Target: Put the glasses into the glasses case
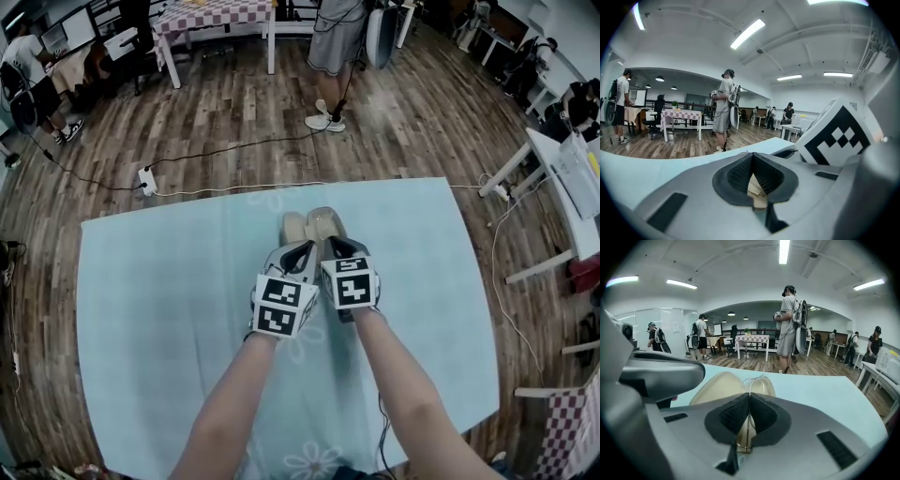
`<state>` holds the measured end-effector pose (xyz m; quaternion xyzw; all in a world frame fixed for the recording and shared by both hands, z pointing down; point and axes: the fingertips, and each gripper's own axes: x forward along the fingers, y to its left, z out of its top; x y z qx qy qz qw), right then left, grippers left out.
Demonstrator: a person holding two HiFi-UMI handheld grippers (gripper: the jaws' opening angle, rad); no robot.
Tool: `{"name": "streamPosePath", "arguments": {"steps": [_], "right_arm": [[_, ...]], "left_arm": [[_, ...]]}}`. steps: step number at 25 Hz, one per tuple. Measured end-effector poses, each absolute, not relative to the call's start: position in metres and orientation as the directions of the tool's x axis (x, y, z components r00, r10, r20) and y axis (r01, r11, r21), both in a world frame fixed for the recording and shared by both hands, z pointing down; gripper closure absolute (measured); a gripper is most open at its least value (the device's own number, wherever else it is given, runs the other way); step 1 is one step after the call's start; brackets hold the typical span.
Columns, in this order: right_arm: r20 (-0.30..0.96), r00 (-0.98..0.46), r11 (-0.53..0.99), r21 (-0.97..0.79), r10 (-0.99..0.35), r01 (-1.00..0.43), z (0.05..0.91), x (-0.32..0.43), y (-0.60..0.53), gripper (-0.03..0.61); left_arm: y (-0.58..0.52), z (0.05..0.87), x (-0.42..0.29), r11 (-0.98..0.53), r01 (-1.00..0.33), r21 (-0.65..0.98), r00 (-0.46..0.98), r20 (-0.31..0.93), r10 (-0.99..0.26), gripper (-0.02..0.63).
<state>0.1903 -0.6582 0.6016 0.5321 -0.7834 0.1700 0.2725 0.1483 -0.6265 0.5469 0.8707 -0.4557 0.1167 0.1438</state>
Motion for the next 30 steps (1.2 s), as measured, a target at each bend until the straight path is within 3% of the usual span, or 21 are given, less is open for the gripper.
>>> {"name": "streamPosePath", "arguments": {"steps": [19, 23, 30], "right_arm": [[0.669, -0.301, 0.375, -0.035, -0.680, -0.926, 0.629, 0.200, -0.672, 0.566], [0.660, -0.346, 0.386, -0.092, -0.666, -0.918, 0.626, 0.195, -0.669, 0.453], [0.643, -0.344, 0.389, -0.078, -0.684, -0.918, 0.617, 0.194, -0.667, 0.454]], "left_arm": [[-0.629, 0.558, 0.153, -0.543, -0.824, 0.160, 0.563, 0.335, -0.756, 0.606], [-0.627, 0.553, 0.154, -0.547, -0.822, 0.157, 0.566, 0.333, -0.754, 0.606], [-0.624, 0.546, 0.151, -0.548, -0.824, 0.145, 0.562, 0.330, -0.758, 0.606]]}}
